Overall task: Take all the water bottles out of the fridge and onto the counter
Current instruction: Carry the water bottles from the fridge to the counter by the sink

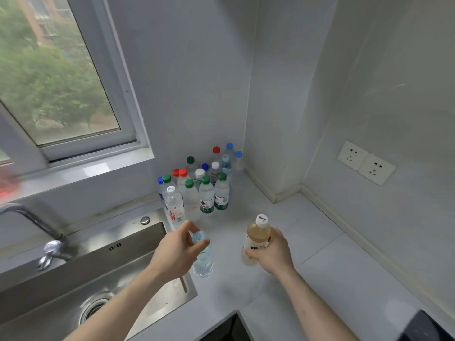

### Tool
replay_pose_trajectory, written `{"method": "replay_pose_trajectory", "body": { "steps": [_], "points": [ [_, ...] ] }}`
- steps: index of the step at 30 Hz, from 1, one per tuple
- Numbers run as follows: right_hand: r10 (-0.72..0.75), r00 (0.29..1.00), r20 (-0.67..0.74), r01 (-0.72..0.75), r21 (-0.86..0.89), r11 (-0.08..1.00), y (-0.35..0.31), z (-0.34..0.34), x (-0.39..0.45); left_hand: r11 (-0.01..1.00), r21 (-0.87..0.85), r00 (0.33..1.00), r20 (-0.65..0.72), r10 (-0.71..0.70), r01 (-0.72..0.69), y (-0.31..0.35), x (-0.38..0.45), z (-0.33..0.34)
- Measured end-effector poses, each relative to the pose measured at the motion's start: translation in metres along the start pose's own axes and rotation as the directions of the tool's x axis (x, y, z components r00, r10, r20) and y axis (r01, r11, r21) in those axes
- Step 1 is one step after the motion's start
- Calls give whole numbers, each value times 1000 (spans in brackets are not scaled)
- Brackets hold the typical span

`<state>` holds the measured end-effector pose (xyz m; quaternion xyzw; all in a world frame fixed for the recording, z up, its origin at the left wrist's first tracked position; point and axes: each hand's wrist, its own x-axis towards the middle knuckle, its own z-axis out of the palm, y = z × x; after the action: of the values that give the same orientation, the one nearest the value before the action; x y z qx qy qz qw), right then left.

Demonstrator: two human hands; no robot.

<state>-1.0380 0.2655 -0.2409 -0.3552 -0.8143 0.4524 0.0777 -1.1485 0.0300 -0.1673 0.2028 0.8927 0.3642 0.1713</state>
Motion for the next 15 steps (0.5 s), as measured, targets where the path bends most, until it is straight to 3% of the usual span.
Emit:
{"method": "replay_pose_trajectory", "body": {
  "steps": [8, 15],
  "points": [
    [133, 990, -41, -132, 17, 991, -23, 37, 63, 995, 87, 997, 67, 42, -48, -28, 54, -16],
    [179, 983, -49, -178, 20, 984, -25, 58, 129, 998, 65, 997, 78, 20, -25, -38, 90, -13]
  ]
}}
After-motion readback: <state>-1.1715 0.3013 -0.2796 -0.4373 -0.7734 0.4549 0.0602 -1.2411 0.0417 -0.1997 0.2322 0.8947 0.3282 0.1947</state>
